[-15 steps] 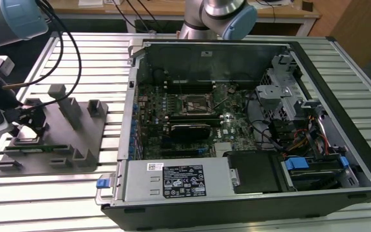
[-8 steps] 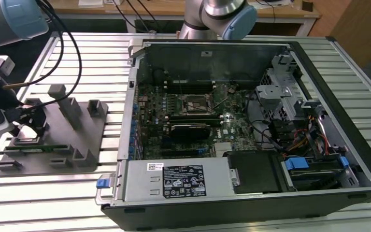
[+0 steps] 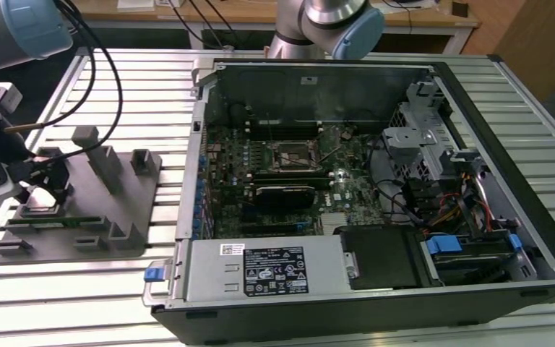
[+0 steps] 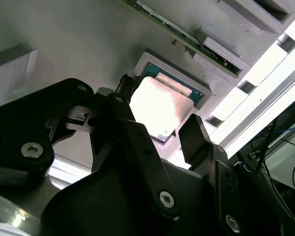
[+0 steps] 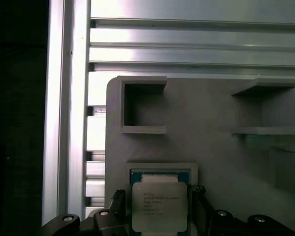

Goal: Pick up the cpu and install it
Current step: 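Pick up the cpu and move it towards the insertion slot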

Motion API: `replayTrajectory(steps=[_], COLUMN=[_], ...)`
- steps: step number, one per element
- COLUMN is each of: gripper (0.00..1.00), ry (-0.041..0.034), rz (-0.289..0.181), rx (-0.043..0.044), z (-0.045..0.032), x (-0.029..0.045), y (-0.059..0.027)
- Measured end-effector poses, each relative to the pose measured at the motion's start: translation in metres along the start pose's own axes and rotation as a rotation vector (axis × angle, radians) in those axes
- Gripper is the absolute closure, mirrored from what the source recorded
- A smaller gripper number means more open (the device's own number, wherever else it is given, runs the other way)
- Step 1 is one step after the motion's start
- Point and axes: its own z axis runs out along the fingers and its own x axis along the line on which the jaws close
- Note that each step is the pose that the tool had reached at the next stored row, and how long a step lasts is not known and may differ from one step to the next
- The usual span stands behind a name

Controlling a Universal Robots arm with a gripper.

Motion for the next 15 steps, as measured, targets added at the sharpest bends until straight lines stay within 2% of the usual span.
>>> replayTrajectory(steps=[7, 8, 9, 15], gripper=[0.35, 0.43, 0.46, 0.46], ry=[0.0, 0.0001, 0.0001, 0.0], rz=[0.0, 0.0, 0.0, 0.0], rx=[0.0, 0.0, 0.0, 0.0], z=[0.0, 0.0, 0.0, 0.0], x=[0.0, 0.0, 0.0, 0.0], y=[0.0002, 0.0002, 0.0002, 0.0003])
